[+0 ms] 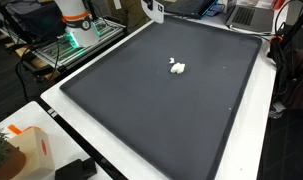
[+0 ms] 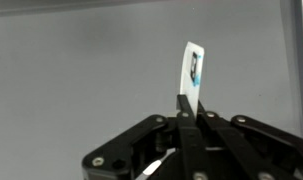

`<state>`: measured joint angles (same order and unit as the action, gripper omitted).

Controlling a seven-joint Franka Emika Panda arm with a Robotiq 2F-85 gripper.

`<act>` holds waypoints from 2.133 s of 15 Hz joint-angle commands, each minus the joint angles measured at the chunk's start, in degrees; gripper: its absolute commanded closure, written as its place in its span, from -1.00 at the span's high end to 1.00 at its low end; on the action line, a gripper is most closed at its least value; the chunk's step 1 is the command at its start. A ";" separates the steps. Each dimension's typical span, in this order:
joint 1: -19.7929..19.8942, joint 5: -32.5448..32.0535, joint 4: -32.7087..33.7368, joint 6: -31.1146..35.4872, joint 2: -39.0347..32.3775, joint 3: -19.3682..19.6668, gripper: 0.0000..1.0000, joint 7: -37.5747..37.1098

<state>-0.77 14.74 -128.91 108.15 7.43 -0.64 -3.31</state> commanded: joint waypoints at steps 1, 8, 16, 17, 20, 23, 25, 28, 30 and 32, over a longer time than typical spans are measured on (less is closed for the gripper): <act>-0.02 -0.03 0.08 -0.11 -0.01 0.04 -0.92 -0.01; 0.80 -1.57 -16.06 11.77 9.81 0.49 -0.98 1.91; 0.10 -0.97 -23.67 19.45 14.32 0.56 -0.98 1.01; -1.07 0.57 -23.34 20.41 13.92 0.38 -0.98 1.98; -2.03 -1.06 -22.04 23.41 13.00 -1.51 -0.98 0.96; -2.71 -3.22 -18.75 27.01 9.69 -3.91 -0.98 -1.00; -2.42 -4.98 -16.20 29.62 6.55 -5.01 -0.98 -2.80; -1.03 -8.32 -11.71 35.74 -0.76 -5.21 -0.98 -7.09; -2.30 -7.26 -13.81 34.22 2.80 -4.48 -0.92 -5.92; -1.38 -7.86 -11.55 34.48 -0.66 -3.85 -0.92 -6.45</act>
<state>-1.61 6.99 -140.50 142.77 6.72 -5.04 -9.69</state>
